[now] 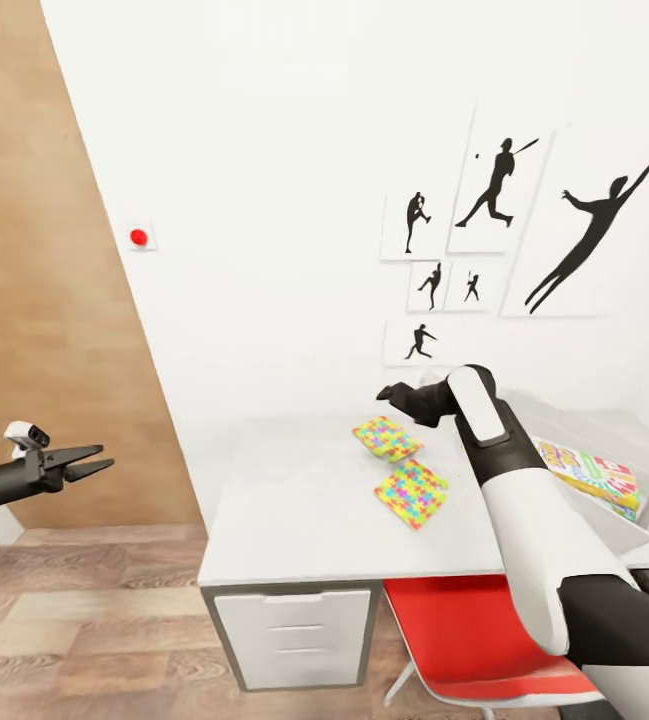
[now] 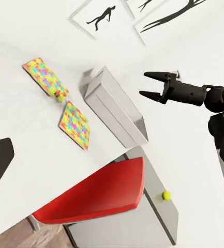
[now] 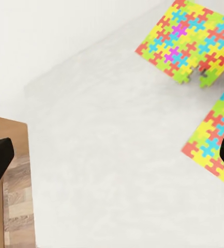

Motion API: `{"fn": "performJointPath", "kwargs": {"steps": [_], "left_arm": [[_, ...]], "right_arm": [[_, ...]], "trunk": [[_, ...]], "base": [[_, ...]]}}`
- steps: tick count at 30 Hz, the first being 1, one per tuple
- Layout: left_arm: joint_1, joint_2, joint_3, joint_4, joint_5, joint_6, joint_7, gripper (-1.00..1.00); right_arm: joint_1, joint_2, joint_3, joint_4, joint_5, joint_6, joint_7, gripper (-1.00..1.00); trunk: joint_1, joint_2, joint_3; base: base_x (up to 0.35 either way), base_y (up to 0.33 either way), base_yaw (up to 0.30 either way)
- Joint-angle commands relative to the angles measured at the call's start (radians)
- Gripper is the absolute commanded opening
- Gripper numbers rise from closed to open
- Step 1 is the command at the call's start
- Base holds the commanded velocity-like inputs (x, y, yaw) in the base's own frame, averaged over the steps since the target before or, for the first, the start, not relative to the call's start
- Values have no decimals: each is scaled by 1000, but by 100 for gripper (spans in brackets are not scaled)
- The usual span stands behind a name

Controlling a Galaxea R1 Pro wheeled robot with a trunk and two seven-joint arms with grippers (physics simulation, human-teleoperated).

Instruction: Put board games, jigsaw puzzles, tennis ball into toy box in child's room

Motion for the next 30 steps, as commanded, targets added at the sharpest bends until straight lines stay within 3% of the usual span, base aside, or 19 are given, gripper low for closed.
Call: {"fn": "performJointPath", "kwargs": {"steps": [1,12,30], "left_arm": [[0,1,1,6,1,10,-3,100],[0,1,5,17,2,9,-3,100],[0,0,4,17,2,2,-3,100]], "right_arm": [[-1,0,1,0,-10,0,-10,100],[2,-2,1,1,-10,0,-10,100],[3,-1,3,9,-10,-2,-11,100]], "trunk": [[1,-2,-2],[1,-2,-2],[1,-2,-2]], "base": [[157,96,-281],[141,70,-263],[57,53,-24]]}}
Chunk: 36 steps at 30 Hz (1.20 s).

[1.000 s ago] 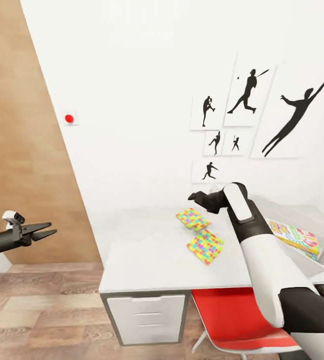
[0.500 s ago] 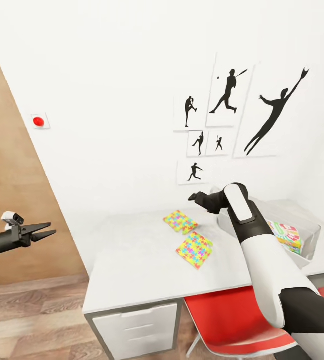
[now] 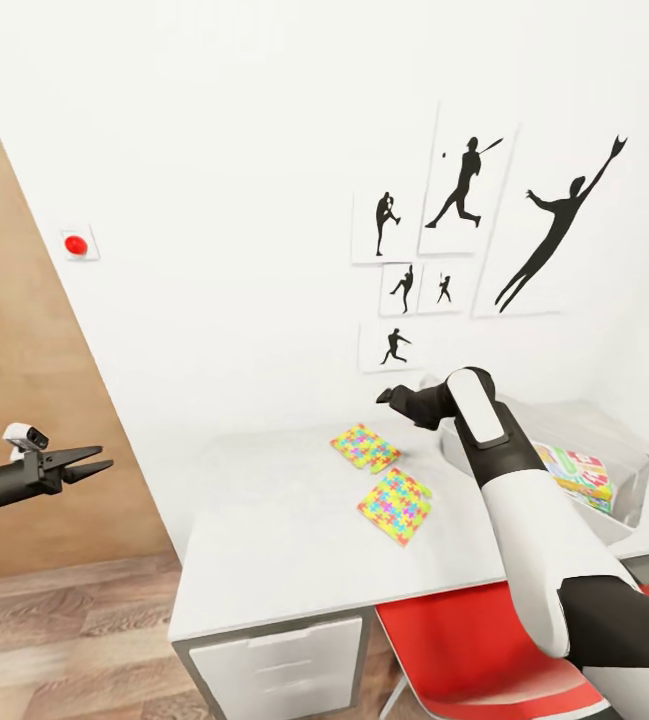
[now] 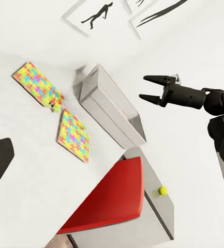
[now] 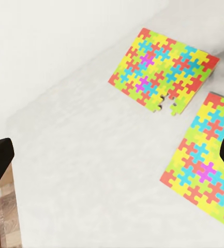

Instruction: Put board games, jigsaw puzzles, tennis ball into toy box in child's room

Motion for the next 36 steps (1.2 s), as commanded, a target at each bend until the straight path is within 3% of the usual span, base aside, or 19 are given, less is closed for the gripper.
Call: {"fn": "performJointPath", "kwargs": {"steps": [1,24,36], "left_arm": [[-1,0,-1,0,0,10,-4,100],[-1,0,0,0,0,9,-4,100],[-1,0,0,0,0,8,-4,100]], "right_arm": [[-1,0,1,-1,-10,-2,-11,100],[2,-1,4,1,-9,-20,-9,100],[3,-2,3,1,-10,-20,-9,100]], "trunk": [[1,-2,-2],[1,-2,-2],[1,-2,-1]], "base": [[105,6,0],[93,42,-4],[47,34,-208]]}}
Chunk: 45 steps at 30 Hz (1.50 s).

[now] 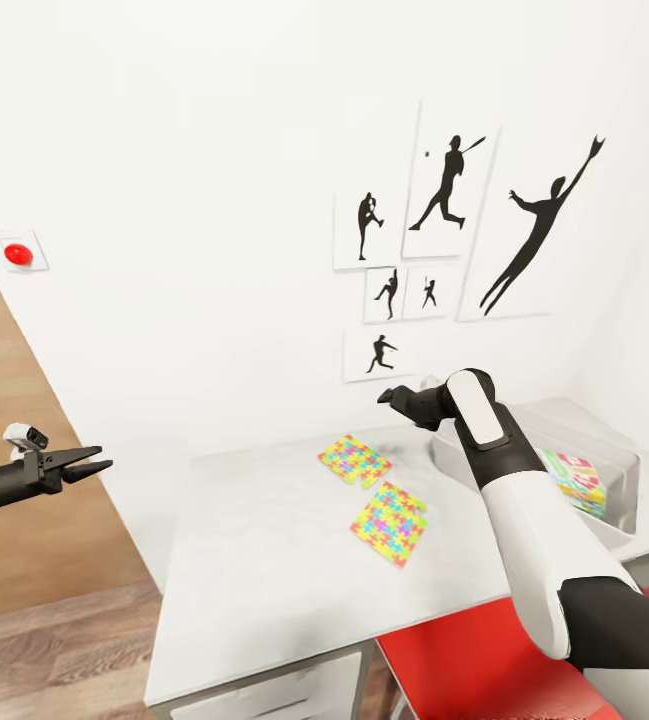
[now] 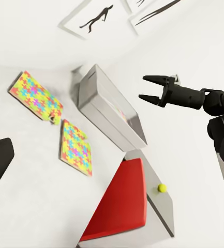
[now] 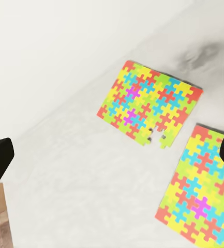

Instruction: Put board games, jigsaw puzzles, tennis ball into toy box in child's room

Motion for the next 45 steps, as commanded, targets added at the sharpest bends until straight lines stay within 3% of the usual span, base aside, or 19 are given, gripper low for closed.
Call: {"fn": "performJointPath", "kwargs": {"steps": [1,27,32,34,40,45], "left_arm": [[-1,1,-1,0,1,11,-4,100],[-1,0,0,0,1,11,-4,100],[-1,0,0,0,1,11,-4,100],[-1,0,0,0,1,11,-4,100],[-1,0,-1,0,1,11,-4,100],[-1,0,-1,0,0,11,-4,100]], "right_arm": [[-1,0,1,-1,-10,1,-10,100],[-1,1,0,1,-10,0,-12,100],[-2,1,3,72,-4,-15,-17,100],[-3,1,4,122,16,-36,-28,100],[-5,4,-2,292,132,-136,-64,100],[-4,7,3,360,162,-175,-50,100]], "trunk": [[1,-2,-2],[1,-2,-2],[1,-2,-2],[1,-2,-2],[1,-2,-2],[1,-2,-2]], "base": [[13,10,-90],[40,19,-9],[0,0,0],[0,0,0],[0,0,0],[0,0,0]]}}
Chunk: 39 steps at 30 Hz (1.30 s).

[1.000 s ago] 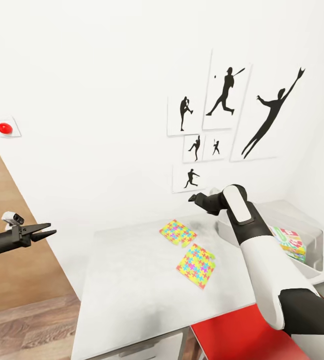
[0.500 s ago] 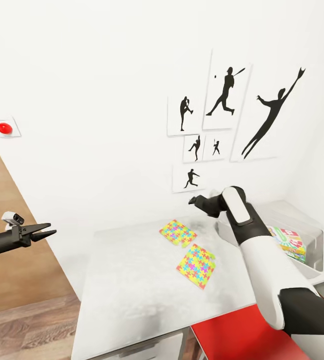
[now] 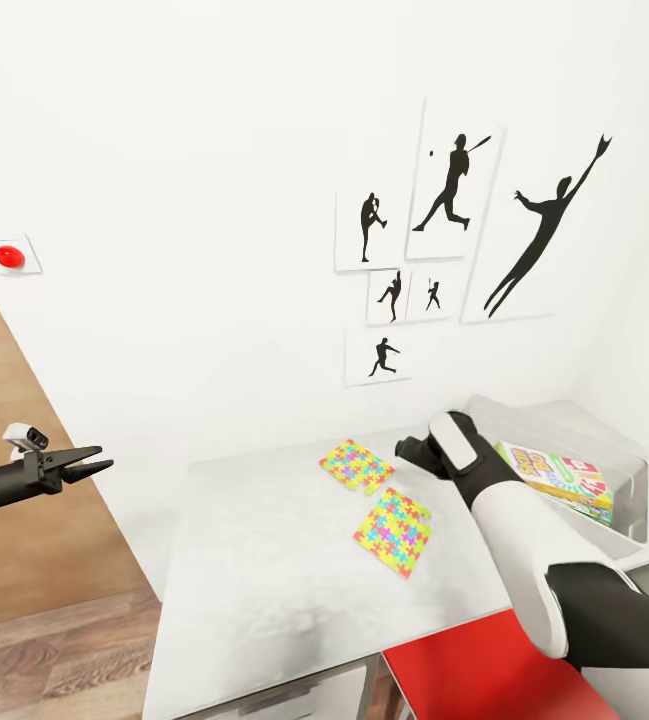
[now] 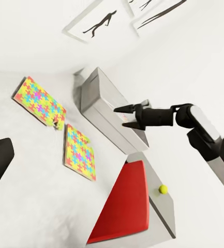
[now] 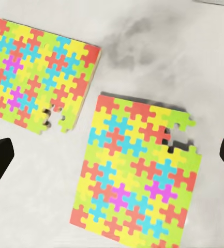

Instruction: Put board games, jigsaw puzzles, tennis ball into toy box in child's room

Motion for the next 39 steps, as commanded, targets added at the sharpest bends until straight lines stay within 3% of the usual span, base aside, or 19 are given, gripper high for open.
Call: {"fn": "performJointPath", "kwargs": {"steps": [1,22,32,39], "left_arm": [[-1,0,-1,0,0,11,-4,100],[-1,4,0,0,0,11,-4,100],[-1,59,-2,0,0,12,-4,100],[-1,69,-2,0,0,12,-4,100]], "right_arm": [[-1,0,5,3,-6,-2,-2,100],[-1,-5,1,11,1,-10,19,100],[-23,-16,-3,11,2,-9,19,100],[-41,-24,-3,11,2,-10,18,100]], "trunk": [[1,-2,-2],[1,-2,-26],[1,-2,-42],[1,-2,-54]], "base": [[0,0,0],[0,0,0],[0,0,0],[0,0,0]]}}
